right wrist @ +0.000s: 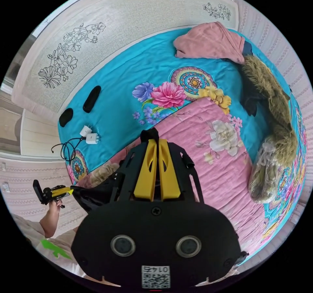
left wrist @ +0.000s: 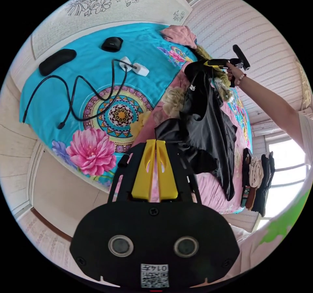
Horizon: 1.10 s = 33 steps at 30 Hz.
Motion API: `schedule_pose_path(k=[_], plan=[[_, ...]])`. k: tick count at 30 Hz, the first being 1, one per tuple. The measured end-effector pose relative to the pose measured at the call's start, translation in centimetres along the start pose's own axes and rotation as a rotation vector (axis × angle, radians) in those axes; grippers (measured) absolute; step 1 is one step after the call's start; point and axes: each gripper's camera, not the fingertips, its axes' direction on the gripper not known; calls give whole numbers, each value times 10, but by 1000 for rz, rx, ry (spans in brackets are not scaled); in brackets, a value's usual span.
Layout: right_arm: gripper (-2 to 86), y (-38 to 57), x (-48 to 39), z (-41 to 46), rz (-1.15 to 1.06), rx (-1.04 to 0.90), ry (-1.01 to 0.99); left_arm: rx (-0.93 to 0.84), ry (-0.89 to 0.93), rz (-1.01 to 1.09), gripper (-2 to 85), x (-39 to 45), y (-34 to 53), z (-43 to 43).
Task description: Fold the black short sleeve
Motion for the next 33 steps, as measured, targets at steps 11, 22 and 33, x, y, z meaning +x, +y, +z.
schedule_pose_path(k=[11, 22, 33], plan=[[69, -45, 2, 15, -132, -22, -187, 78, 199, -240, 15, -55, 33, 6], [77, 6, 34, 61, 4, -198, -186, -77, 323, -162, 86, -35, 21, 45], [-3, 4, 32, 25, -102, -140, -31, -101, 143, -86, -9, -19, 14, 52]])
